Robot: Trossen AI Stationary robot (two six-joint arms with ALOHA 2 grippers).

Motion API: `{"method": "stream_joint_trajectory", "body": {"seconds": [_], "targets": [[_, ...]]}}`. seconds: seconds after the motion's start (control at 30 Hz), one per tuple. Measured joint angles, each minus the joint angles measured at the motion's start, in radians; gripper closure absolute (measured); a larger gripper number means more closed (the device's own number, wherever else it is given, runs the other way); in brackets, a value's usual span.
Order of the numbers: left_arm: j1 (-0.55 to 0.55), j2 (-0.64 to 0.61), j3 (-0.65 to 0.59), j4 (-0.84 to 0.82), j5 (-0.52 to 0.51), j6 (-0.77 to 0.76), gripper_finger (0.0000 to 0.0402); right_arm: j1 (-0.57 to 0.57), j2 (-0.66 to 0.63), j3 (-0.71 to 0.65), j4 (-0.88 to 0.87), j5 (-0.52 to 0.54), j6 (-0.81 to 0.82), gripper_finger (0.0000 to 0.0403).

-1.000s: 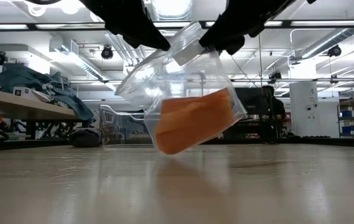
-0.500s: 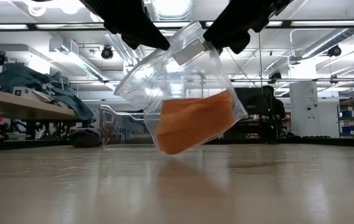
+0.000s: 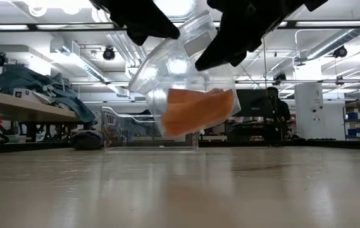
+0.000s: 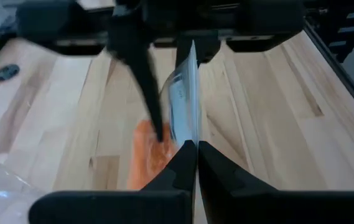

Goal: Roll bandage
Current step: Put the zip bag into the transparent bin

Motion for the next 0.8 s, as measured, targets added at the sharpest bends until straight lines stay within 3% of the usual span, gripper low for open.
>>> {"method": "stream_joint_trajectory", "body": {"seconds": [0.27, 0.5, 0.8], "targets": [[-0.004, -0.04, -0.001, -0.075, 0.004, -0.141, 0.0354, 0.003, -0.003, 0.0, -0.006, 0.003, -0.016, 0.0401], [-0.004, -0.041, -0.011, -0.093, 0.071, -0.28, 0.0297, 0.003, -0.003, 0.0, -0.002, 0.01, -0.017, 0.0402], [-0.004, -0.013, -0.055, -0.097, 0.065, -0.359, 0.0232, 0.003, -0.003, -0.001, -0.002, 0.009, -0.017, 0.0403]]}}
